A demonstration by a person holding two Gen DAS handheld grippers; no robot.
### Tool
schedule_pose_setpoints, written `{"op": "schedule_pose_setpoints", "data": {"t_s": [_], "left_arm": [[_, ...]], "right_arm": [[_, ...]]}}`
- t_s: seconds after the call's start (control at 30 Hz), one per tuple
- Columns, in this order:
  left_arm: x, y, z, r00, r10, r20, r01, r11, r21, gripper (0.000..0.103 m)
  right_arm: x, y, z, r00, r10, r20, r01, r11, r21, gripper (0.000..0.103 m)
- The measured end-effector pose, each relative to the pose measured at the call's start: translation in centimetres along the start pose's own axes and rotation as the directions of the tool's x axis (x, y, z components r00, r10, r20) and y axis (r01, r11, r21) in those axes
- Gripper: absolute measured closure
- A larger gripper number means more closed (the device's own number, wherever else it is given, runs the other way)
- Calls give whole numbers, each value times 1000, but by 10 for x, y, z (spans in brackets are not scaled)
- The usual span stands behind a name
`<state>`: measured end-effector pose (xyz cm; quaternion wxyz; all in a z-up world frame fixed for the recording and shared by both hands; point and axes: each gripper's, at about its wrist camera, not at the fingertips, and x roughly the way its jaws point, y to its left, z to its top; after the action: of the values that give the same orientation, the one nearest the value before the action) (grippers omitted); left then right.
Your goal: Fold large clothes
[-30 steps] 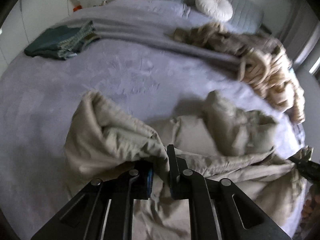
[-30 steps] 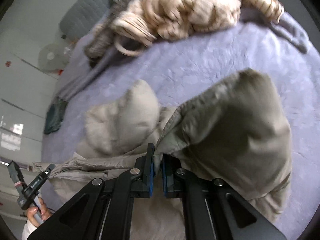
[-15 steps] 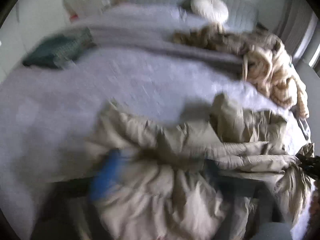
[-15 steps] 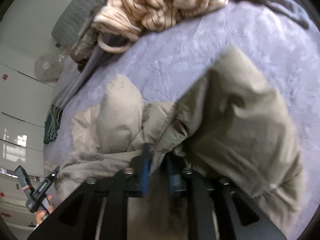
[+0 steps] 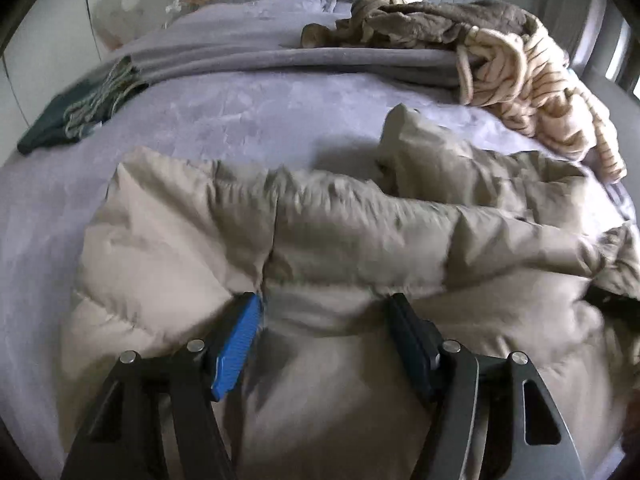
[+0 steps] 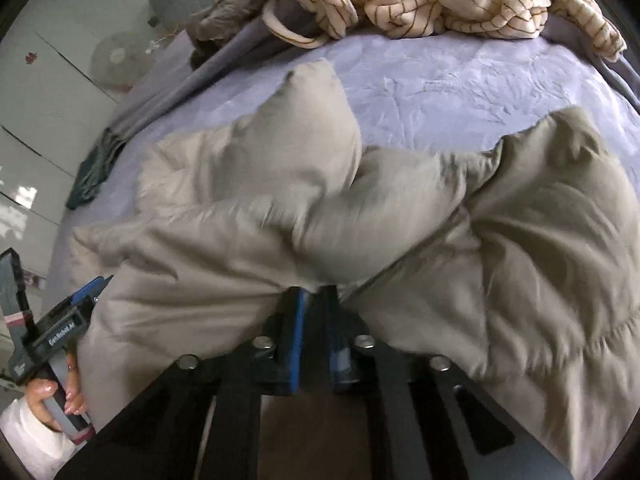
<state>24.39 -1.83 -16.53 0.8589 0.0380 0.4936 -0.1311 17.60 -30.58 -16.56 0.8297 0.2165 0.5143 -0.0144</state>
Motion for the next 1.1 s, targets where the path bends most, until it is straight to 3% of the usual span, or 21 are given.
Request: {"op": "schedule_pose_setpoints", "data": {"t_s": [0.13,0.2,0.3,0.4,0.53,0.7,0.83,1.1], "left_arm": [[3,11,25,999,36,11,-35,999,-18,34],[-3,28,33,994,102,49,-100,995,-29,34],[1,56,38,983,179,40,-176,983,-59,34],[21,80,35,988,153,-10,-153,983,-98,34],[44,75,36,985,172,-31,-174,981,-86,32],[48,74,41,973,223,-52,-227,967,-117,22],[27,71,41,969,241,-51,-245,963,-109,22],[-21,57,22,968,243,-61,-245,969,-19,22]], "right_arm": [[1,-11,25,1000,0,3,-1,1000,27,103],[-12,-18,34,997,-75,25,75,997,2,103],[-28,-41,35,982,-181,48,181,983,13,103],[-30,-72,32,978,-209,32,206,976,66,103],[-5,-98,35,981,-195,17,191,973,130,103],[10,-101,40,976,-218,14,214,967,139,103],[-7,-92,44,974,-226,36,218,964,150,99],[-62,-70,8,986,-135,94,112,970,216,99]]}}
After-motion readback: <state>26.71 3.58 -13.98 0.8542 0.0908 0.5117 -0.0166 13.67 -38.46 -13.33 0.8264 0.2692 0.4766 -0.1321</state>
